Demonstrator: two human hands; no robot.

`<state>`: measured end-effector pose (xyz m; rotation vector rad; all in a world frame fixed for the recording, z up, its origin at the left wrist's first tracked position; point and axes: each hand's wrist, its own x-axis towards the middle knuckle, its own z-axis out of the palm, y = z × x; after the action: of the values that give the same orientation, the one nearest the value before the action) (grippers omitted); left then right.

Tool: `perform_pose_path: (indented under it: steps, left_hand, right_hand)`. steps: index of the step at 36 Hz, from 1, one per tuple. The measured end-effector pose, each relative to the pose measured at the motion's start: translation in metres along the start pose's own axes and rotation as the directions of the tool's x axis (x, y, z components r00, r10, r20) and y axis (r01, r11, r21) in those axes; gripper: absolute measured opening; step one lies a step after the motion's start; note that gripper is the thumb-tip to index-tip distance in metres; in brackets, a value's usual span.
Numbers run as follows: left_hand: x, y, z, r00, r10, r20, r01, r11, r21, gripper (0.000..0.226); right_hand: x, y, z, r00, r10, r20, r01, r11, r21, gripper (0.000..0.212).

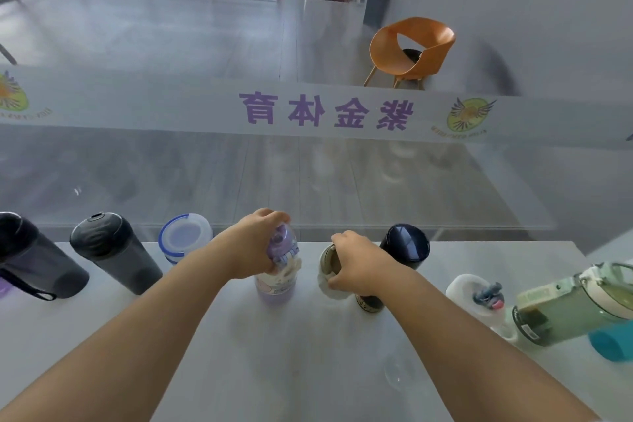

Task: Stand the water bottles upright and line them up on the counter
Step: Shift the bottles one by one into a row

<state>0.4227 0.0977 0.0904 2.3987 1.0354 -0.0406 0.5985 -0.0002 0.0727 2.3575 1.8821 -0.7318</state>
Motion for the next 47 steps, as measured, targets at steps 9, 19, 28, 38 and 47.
perform_pose_path:
  steps: [9,19,28,38,47]
  left_hand:
    - [0.005,-0.007,0.001,1.000,0.007,-0.005,-0.007,1.000,0.002,0.079]
    - [0.004,-0.007,0.001,1.000,0.018,0.004,-0.018,0.999,0.050,0.077]
    - [0.000,-0.008,0.001,1.000,0.005,0.007,-0.005,0.997,0.079,0.095]
    - [-0.021,0.000,-0.012,0.996,-0.021,-0.085,0.036,0.984,0.177,0.072]
    - [-0.060,0.018,-0.025,0.967,0.027,-0.252,0.044,0.961,0.273,0.038]
  right_hand:
    - [0.019,-0.006,-0.005,0.998,0.049,0.047,-0.049,0.999,-0.007,0.039]
    - [0.025,-0.007,-0.006,0.995,0.058,0.085,-0.058,0.998,0.000,0.049]
    - [0.024,-0.005,-0.005,0.996,0.028,0.087,-0.027,1.000,-0.016,0.059]
    - [-0.007,-0.016,-0.035,0.980,-0.124,-0.154,0.115,0.991,-0.070,0.060]
    - [-0.067,-0.025,-0.077,0.917,-0.212,-0.338,0.216,0.976,-0.025,0.047]
